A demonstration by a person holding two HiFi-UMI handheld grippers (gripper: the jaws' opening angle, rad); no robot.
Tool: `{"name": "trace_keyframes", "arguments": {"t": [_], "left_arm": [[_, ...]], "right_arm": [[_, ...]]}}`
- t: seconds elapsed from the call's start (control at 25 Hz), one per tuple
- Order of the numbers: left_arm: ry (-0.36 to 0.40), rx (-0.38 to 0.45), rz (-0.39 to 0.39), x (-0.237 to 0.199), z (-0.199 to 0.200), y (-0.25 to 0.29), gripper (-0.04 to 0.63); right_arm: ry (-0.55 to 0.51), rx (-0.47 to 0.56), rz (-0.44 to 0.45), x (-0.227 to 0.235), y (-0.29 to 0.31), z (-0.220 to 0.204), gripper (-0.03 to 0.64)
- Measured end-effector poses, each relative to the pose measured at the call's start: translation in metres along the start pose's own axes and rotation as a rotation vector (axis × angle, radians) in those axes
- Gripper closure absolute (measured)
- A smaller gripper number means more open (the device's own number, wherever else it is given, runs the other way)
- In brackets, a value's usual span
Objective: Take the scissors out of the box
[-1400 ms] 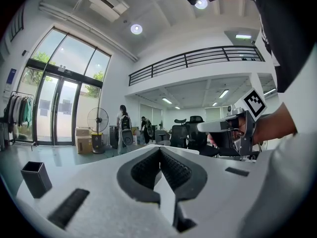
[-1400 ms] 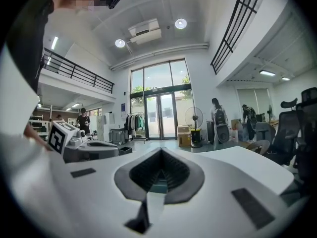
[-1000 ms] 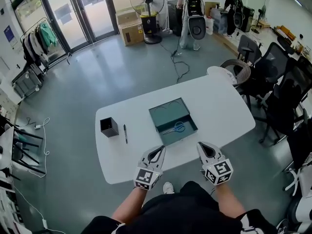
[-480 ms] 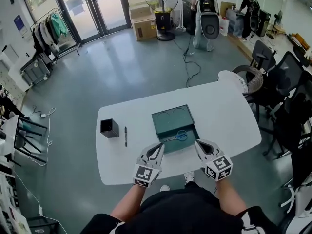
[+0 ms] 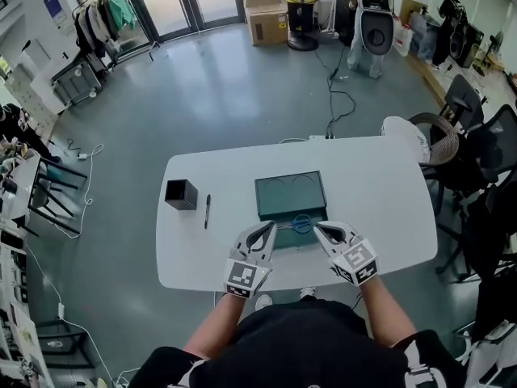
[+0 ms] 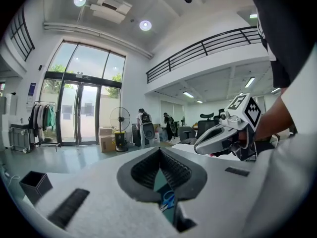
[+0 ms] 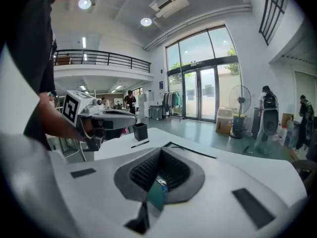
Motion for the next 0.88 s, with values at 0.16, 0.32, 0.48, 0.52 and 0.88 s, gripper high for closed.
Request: {"name": "trace_keyframes", "arguments": {"t": [0.16,0.32,0.48,0.52,0.88], "left_arm": [[-0.002,-0.036,0.034,0.004,-0.008,0.007,0.583],[-0.01,-0.066,0.089,-0.001,-0.012,0.002,0.583],[-0.008,-0.096,0.137,-0.007,-0.016,-0.005,0.583],[-0.007,-0.103,0.148,-0.009,-0.017,-0.007,0.583],[-0.041,-0.161,0.221,-0.012,-0.033,-0.024,0.583]], "right_arm": [[-0.076,-0.078,0.072,0.013,0.012,-0.008,0.609],[-0.168,-0.189,0.169,0.015,0.031,-0.021,0.549],[-0.307,-0.344,0.255,0.017,0.056,-0.044,0.438],[-0.349,-0.381,0.276,0.015,0.062,-0.049,0.398],[-0.553,-0.557,0.363,0.02,0.104,-0.09,0.336]]}}
Point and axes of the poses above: the fingertips, and each gripper's own axes: y forward along the fingers, x to its right, z out of its top, the point moved 5 cm from there along -y, backward along the fingers, and after that the axes turned 6 degrees about y, right-handed, at the moved point
